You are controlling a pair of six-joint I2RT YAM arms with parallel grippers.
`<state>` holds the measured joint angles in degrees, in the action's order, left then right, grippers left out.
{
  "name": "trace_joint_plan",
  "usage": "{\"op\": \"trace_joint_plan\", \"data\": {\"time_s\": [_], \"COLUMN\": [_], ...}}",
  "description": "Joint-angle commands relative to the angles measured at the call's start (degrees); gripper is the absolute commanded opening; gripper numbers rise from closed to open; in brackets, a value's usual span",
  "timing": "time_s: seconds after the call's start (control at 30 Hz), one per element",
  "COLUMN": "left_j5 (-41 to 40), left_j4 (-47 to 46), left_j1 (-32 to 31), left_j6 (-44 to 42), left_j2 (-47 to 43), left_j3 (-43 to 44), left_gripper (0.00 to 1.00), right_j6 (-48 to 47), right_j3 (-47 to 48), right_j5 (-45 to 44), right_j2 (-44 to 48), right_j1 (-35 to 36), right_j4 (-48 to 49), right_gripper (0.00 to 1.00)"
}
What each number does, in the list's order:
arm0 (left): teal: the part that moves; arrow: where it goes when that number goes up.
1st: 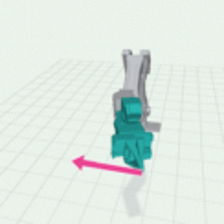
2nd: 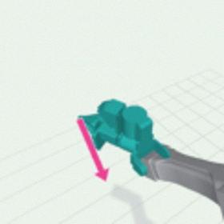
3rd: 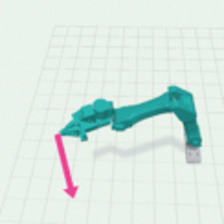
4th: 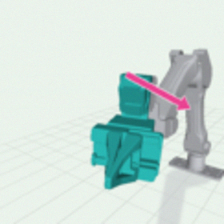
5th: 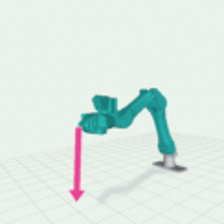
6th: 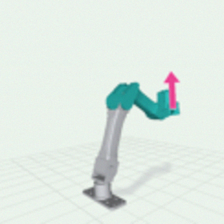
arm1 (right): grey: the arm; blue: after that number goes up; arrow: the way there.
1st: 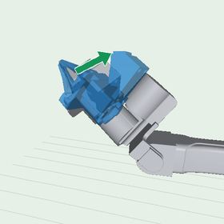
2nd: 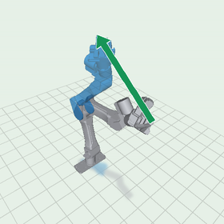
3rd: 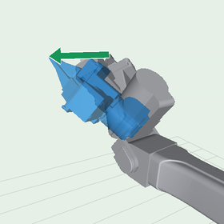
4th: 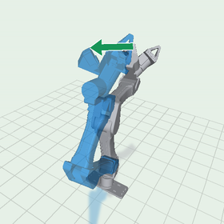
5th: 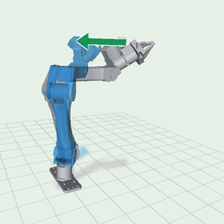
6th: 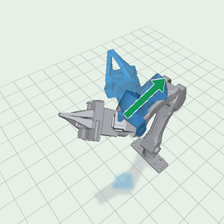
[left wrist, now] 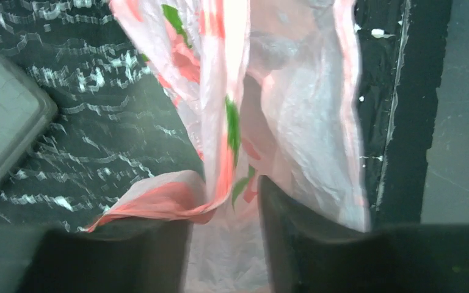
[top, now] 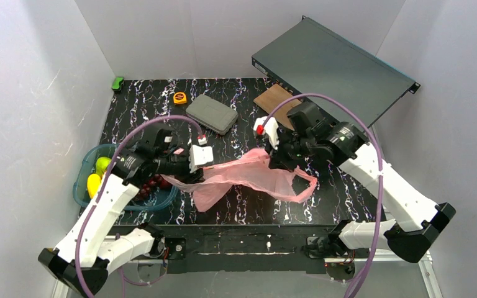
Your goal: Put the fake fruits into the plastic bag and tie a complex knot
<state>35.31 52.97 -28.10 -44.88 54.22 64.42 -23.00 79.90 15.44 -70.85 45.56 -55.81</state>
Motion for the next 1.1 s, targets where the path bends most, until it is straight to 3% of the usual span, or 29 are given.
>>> {"op": "trace_joint_plan", "data": {"time_s": [0.0,0.03,0.13,0.27,0.4,0.53,0.67,0.8,0.87,0.93,1.07], "left_j5": [8.72,9.7,8.27,6.42,5.61,3.26,11.96,25.39,31.52,31.88,23.39], "left_j4": [-0.92,-1.99,-6.99,-9.24,-13.21,-12.47,-10.1,-23.23,-23.76,-16.77,-6.17], "left_j1": [0.7,0.25,-3.25,-8.52,-8.68,-5.95,0.84,3.06,2.02,1.66,-4.93], "left_j6": [3.37,5.12,9.05,10.92,17.72,17.47,23.27,47.15,52.35,47.78,36.17], "left_j2": [3.81,4.35,4.42,5.44,6.7,5.14,4.09,3.39,6.26,8.51,8.71], "left_j3": [7.11,8.79,11.4,14.12,15.08,12.43,13.26,9.9,10.62,13.74,17.73], "left_gripper": [0.56,0.69,0.84,0.85,0.87,0.96,0.98,0.98,0.98,0.98,0.98], "right_j6": [8.13,9.46,11.72,13.57,14.13,11.56,7.47,7.01,7.47,8.11,10.99], "right_j3": [8.55,9.05,7.68,4.85,3.34,0.73,-3.81,-4.95,-3.22,-1.56,-0.69], "right_j5": [21.32,22.84,24.34,27.42,29.24,27.24,23.83,24.91,25.81,26.23,29.57], "right_j2": [-0.35,-1.01,-1.72,-1.99,-1.42,0.61,2.11,0.46,-1.11,-1.92,-2.5], "right_j1": [-0.74,-0.74,-0.76,-0.82,-1.36,-3.36,-6.25,-6.63,-6.71,-6.8,-6.89], "right_j4": [-6.68,-6.83,-5.8,-4.99,-4.99,-7.07,-9.19,-8.51,-8.36,-8.2,-6.77], "right_gripper": [0.01,0.01,0.01,0.01,0.01,0.01,0.01,0.01,0.01,0.01,0.01]}}
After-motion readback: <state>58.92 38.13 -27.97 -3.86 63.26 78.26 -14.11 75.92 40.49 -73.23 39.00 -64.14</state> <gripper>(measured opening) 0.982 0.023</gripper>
